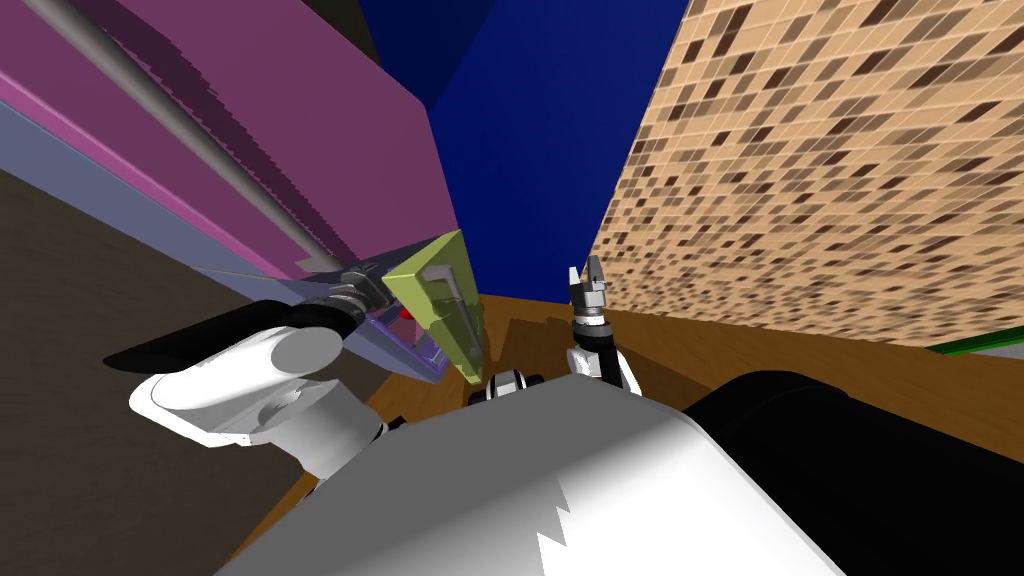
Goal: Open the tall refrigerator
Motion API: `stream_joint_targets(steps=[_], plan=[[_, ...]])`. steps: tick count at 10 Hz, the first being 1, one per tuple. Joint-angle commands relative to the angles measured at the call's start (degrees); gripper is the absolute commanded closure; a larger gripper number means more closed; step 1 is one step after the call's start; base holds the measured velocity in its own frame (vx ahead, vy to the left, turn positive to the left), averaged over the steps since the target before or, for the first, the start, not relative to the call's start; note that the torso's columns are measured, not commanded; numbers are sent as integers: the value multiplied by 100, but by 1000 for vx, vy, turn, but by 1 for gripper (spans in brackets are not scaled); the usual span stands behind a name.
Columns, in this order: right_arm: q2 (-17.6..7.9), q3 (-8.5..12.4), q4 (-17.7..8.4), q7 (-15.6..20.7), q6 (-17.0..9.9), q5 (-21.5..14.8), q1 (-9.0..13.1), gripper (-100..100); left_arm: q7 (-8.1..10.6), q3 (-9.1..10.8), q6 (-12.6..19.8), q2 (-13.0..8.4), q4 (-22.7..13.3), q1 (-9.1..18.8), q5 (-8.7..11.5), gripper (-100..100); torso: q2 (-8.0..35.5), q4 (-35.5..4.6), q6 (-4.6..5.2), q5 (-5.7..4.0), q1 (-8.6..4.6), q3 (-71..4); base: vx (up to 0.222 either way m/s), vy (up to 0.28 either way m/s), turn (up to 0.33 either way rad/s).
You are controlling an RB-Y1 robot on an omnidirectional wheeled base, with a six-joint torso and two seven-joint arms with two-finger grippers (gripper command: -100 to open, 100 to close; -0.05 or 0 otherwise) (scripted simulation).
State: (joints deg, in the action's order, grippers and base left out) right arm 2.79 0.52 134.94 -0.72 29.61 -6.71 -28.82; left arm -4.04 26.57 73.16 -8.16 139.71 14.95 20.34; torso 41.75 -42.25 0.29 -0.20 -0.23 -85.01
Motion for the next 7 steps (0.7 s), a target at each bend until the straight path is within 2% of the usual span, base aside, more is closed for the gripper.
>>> stream_joint_targets(steps=[1,7], plan=[[0,0,0,0,0,0,0,0,36,70,266,-44,-15,279,136,-100,-4,6,3,-3,-14,-2,15,98,-42],[0,0,0,0,0,0,0,0,98,268,1070,-129,9,832,466,-100,61,-6,-29,22,27,50,20,107,-53]])
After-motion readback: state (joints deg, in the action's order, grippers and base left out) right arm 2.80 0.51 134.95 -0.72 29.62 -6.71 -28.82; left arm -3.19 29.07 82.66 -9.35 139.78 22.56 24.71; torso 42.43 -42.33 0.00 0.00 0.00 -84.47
